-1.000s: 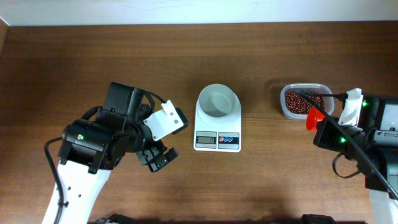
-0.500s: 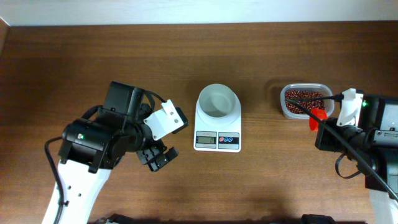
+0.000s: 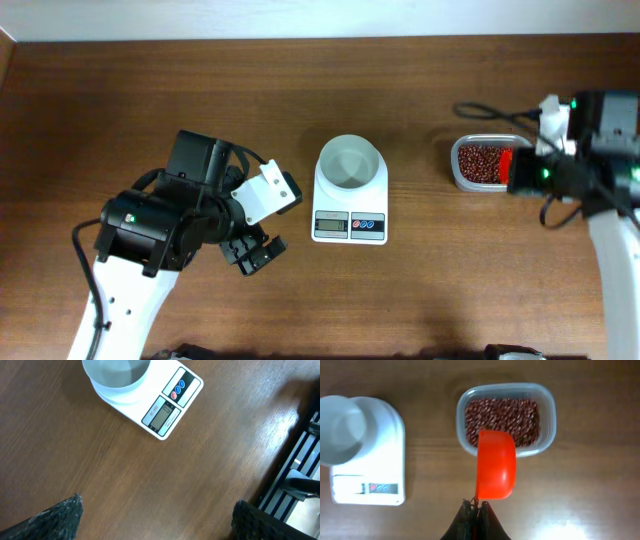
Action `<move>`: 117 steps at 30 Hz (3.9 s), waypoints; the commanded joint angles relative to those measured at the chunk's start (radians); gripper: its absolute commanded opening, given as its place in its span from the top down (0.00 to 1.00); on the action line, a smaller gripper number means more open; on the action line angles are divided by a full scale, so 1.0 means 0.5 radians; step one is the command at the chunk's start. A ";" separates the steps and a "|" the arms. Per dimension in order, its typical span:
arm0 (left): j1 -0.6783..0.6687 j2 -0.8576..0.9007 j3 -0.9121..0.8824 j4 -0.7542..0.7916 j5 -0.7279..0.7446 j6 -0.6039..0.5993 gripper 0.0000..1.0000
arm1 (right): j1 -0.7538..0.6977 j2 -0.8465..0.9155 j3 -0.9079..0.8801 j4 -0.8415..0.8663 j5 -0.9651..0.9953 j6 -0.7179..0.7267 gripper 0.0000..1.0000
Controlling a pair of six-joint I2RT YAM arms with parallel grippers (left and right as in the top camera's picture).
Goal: Scoop and weigh 50g on scale
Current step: 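Dip the orange scoop into the bean tub with the right gripper, then carry the filled scoop with the right gripper over the scale bowl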
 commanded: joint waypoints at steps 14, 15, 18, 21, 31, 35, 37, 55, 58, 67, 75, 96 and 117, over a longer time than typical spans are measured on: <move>0.014 0.003 0.040 0.000 -0.005 0.031 0.01 | -0.127 0.915 0.040 0.340 0.506 -0.207 0.96; 0.014 0.003 0.040 0.000 -0.005 0.031 0.01 | -0.168 0.970 0.040 0.340 0.371 -0.253 0.96; 0.014 0.003 0.040 0.000 -0.005 0.031 0.01 | -0.227 1.022 0.039 0.339 0.041 -0.342 0.96; 0.014 0.003 0.040 0.000 -0.005 0.031 0.01 | -0.295 1.022 0.039 0.298 -0.205 -0.342 0.96; 0.014 0.003 0.040 0.000 -0.005 0.031 0.01 | -0.561 1.028 0.032 0.251 -0.783 -0.341 0.96; 0.014 0.003 0.040 0.000 -0.005 0.030 0.01 | -0.567 1.157 0.031 0.288 -0.784 -0.341 0.96; 0.014 0.003 0.040 0.000 -0.005 0.031 0.01 | -0.571 1.240 0.031 0.302 -0.792 -0.340 0.96; 0.014 0.003 0.040 0.000 -0.005 0.031 0.01 | -1.125 1.279 0.058 0.062 -1.749 -0.645 0.96; 0.014 0.003 0.040 0.000 -0.005 0.031 0.01 | -1.154 1.279 0.058 0.051 -1.792 -0.735 0.96; 0.014 0.003 0.040 0.000 -0.005 0.031 0.01 | -1.154 1.279 0.058 0.083 -1.777 -0.658 0.96; 0.014 0.003 0.040 0.000 -0.005 0.031 0.01 | -1.156 1.279 0.058 0.060 -2.013 -0.673 0.96; 0.014 0.003 0.040 0.000 -0.005 0.031 0.01 | -1.244 1.276 0.057 -0.106 -2.225 -0.858 0.96; 0.014 0.003 0.040 0.000 -0.005 0.031 0.01 | -0.078 1.276 0.057 -0.053 -2.571 -0.877 0.96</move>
